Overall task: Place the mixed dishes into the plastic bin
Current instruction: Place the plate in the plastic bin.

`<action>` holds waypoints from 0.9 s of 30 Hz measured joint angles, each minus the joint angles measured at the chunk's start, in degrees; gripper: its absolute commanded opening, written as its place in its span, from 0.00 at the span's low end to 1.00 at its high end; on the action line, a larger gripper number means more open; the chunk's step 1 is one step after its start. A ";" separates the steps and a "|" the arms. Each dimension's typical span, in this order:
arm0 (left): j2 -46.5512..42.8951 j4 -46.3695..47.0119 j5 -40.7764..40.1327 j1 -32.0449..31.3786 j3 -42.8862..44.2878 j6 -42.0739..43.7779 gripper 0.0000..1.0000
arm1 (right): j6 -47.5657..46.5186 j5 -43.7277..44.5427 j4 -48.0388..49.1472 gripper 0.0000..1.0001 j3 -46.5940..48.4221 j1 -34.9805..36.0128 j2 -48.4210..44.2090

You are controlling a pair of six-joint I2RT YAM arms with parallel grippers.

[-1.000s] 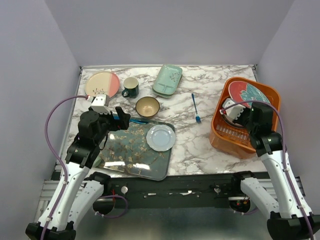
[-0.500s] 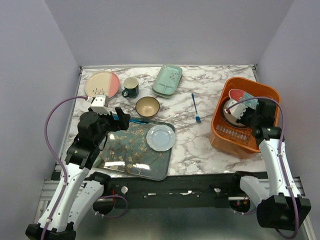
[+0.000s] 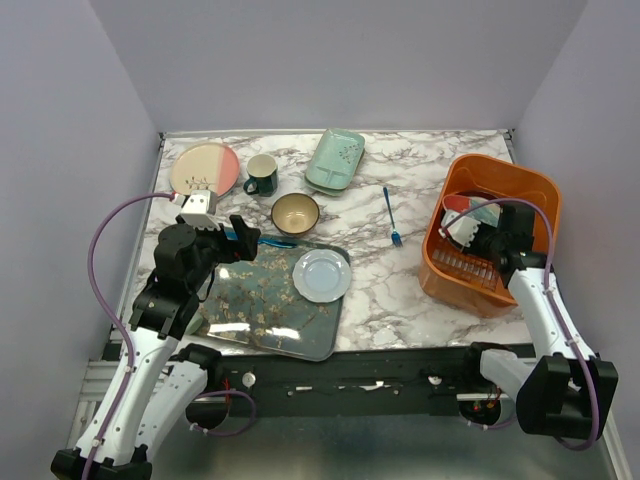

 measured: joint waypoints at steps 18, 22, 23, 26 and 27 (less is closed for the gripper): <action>0.09 0.00 0.98 0.35 -0.28 0.00 0.99 | -3.52 1.57 10.27 0.32 -4.07 0.00 3.61; 0.28 0.00 1.18 0.50 -0.28 0.00 0.99 | -3.63 1.60 11.19 0.41 -4.57 0.00 4.50; 0.35 0.00 1.20 0.50 -0.28 0.00 0.99 | -3.61 1.60 11.45 0.43 -4.76 0.00 4.87; 0.44 0.00 1.25 0.50 -0.31 0.00 0.99 | -3.56 1.55 11.93 0.49 -5.03 0.00 5.68; 0.46 0.00 1.25 0.50 -0.31 0.00 0.99 | -3.50 1.55 12.02 0.50 -5.11 0.00 5.92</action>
